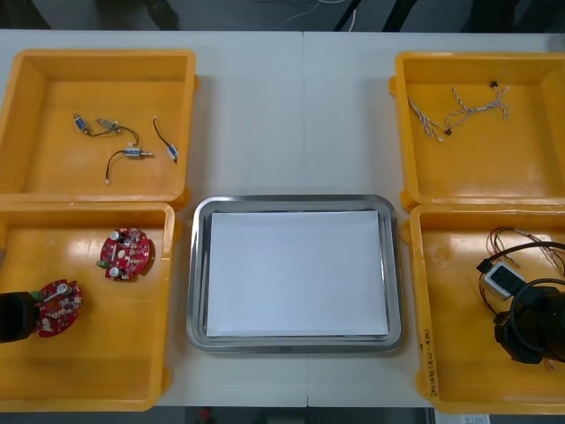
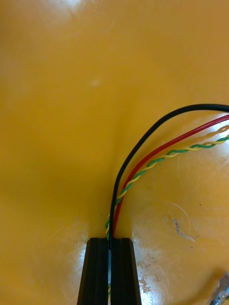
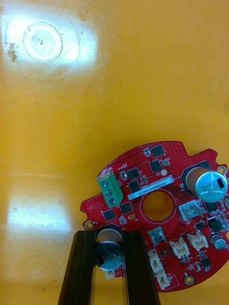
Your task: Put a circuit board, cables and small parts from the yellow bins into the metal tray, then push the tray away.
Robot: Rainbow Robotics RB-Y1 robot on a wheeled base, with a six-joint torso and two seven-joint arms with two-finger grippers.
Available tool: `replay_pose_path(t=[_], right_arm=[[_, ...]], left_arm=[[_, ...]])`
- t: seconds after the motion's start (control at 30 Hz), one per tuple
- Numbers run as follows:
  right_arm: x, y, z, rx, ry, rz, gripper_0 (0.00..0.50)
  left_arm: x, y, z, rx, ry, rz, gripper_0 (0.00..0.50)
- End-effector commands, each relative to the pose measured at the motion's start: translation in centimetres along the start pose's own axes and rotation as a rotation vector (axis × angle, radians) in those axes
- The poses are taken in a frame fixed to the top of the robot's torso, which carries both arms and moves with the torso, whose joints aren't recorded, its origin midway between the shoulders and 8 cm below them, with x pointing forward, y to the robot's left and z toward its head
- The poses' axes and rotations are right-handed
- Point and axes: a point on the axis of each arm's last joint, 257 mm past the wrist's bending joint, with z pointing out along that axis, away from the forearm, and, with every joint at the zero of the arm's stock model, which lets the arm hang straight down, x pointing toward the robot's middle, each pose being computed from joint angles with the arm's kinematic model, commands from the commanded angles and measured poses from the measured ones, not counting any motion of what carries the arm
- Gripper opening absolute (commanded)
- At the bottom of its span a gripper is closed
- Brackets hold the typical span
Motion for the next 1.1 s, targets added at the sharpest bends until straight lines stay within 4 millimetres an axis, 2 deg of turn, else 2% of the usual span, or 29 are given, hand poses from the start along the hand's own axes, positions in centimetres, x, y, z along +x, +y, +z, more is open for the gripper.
replay_pose_path(t=[0.03, 0.23, 0.37, 0.4, 0.47, 0.53, 0.8, 1.1], right_arm=[[0.4, -1.9, -1.5, 0.034, 0.0, 0.031, 0.0], [-0.9, -3.4, -3.4, 0.059, -0.023, 0.046, 0.0], [-2.2, -3.8, -5.9, 0.034, -0.041, 0.078, 0.0], [-2.6, -3.9, -6.7, 0.03, -0.045, 0.084, 0.0], [-2.9, -4.2, -8.1, 0.024, -0.045, 0.099, 0.0], [-3.2, -4.5, -9.2, 0.021, -0.046, 0.111, 0.0], [-4.3, -6.3, -13.7, 0.009, -0.047, 0.153, 0.0], [-5.6, -8.1, -16.9, 0.055, 0.002, 0.091, 0.0]], left_arm=[[1.4, -0.4, 0.5, 0.001, 0.008, -0.007, 0.0], [1.5, -0.1, 0.7, -0.007, 0.01, -0.005, 0.0], [1.6, -0.1, 0.7, -0.009, 0.011, -0.005, 0.006], [1.6, -0.1, 0.7, -0.009, 0.01, -0.007, 0.106], [1.4, -0.1, 0.7, -0.008, 0.006, -0.01, 0.413], [1.5, -0.1, 0.7, -0.009, 0.008, -0.014, 0.5], [0.8, -0.1, 0.3, -0.013, 0.015, -0.008, 0.5], [-1.7, -0.7, -1.8, -0.025, 0.037, 0.01, 0.5]])
